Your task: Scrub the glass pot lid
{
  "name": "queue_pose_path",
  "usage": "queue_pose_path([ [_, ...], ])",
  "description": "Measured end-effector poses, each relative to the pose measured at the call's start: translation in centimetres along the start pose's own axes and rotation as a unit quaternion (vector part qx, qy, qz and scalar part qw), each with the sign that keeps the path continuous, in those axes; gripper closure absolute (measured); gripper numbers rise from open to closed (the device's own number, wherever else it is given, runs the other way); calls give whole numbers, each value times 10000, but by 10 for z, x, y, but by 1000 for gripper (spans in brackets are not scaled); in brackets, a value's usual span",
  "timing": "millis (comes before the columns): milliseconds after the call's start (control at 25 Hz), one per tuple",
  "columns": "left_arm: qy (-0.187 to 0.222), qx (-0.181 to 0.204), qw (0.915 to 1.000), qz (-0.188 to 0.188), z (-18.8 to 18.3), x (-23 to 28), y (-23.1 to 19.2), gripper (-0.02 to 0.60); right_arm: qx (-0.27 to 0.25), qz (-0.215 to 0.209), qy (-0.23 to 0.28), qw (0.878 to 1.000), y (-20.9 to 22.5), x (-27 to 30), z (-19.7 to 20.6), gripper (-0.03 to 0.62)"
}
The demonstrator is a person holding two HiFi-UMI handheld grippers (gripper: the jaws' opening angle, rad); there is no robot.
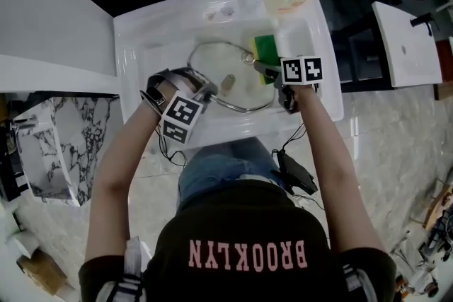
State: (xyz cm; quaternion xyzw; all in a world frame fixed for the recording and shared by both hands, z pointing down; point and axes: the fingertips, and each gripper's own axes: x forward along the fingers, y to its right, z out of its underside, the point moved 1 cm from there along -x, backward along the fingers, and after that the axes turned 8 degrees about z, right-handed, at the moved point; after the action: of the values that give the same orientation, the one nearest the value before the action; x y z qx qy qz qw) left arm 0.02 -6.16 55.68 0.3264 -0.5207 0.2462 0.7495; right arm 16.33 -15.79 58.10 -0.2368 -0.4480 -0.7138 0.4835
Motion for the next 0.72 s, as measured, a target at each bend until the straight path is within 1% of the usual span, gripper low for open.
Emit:
queue_pose_path([
  [320,-185,-133,9997,99,0,0,1,552,-135,-174,1001,9947,-29,-57,-24,269],
  [440,-164,-259,9994,163,-1,0,2,552,-309,29,1280,9913,-31,-76,-28,269],
  [600,-178,-313,9991,239,-1,-1,0,552,-457,327,1856,9810,-38,-111,-40,269],
  [720,-193,-356,9989,247,-1,-1,1,551,-576,493,2147,9737,-45,-130,-42,269],
])
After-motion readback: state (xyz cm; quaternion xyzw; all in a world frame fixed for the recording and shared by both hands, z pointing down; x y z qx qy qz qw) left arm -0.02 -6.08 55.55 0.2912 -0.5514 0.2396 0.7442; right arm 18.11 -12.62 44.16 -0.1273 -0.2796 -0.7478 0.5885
